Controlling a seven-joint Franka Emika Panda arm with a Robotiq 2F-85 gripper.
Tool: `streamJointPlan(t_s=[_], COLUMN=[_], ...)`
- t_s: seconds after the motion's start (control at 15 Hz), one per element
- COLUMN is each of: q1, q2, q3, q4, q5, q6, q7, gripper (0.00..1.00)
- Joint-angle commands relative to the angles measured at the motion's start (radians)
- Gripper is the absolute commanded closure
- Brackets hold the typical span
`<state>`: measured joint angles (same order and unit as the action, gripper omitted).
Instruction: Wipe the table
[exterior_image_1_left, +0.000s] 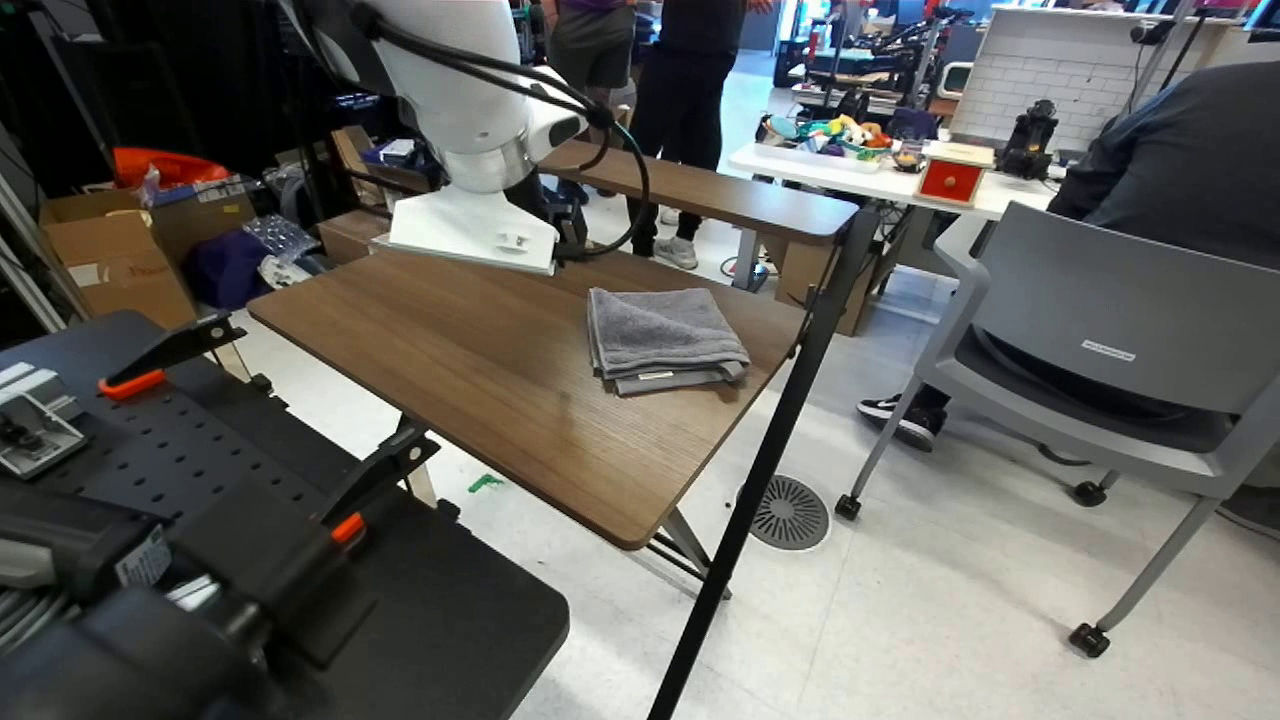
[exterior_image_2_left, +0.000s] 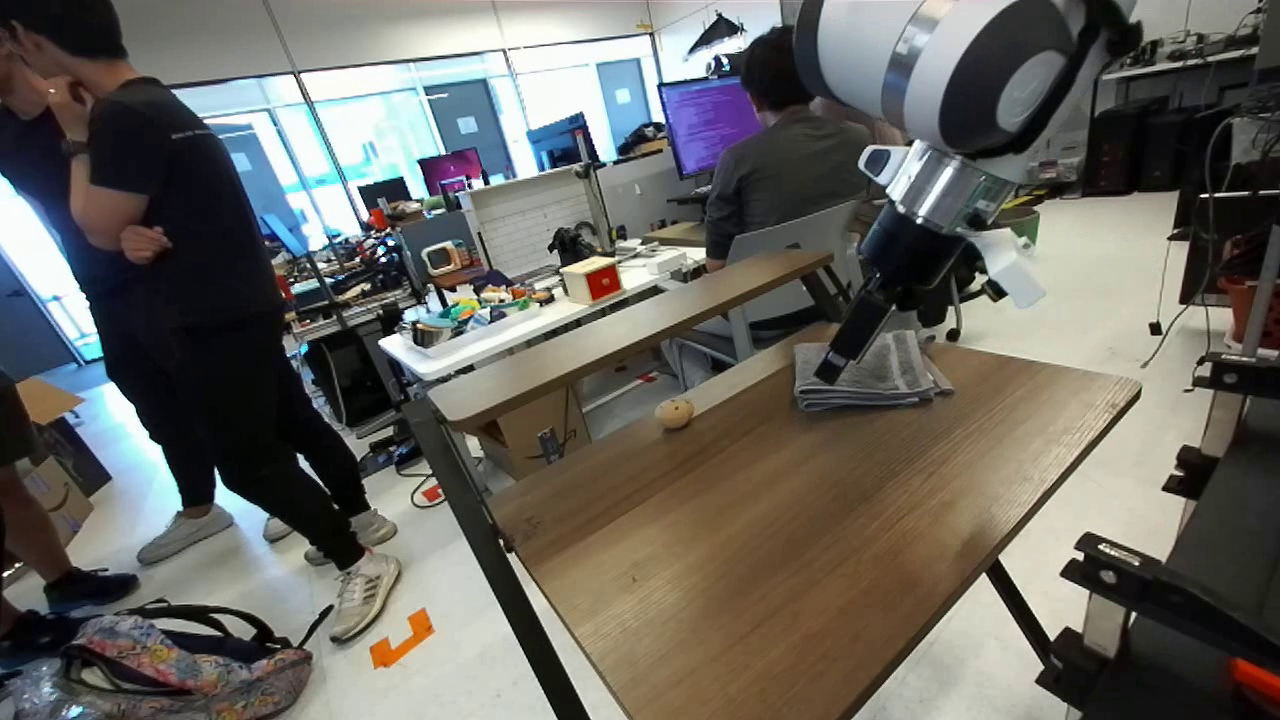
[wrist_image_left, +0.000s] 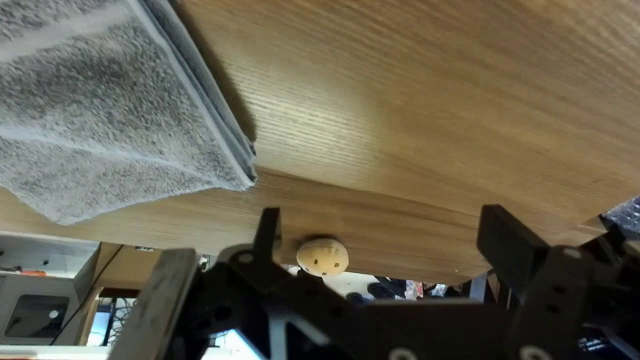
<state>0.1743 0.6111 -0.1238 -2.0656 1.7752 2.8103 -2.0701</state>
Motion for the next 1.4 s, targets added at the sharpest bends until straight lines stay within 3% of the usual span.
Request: streamJointPlan(t_s=[0.0,0.27,0.8,1.33], q1=[0.0,0.001,0.036,0.09], q2=[0.029,0.113,0.23,0.426], q3=[0.004,0.008,-0.009,-0.018], q4=[0.031,0.096,0.345,0.561], q5=[0.026,0.041,0.382,0.518], q6=[-0.001,-0.001,0.019,0.06], q7=[-0.011,-0.011,-0.257,-0.255], gripper=[0.0,0.0,0.0,0.0])
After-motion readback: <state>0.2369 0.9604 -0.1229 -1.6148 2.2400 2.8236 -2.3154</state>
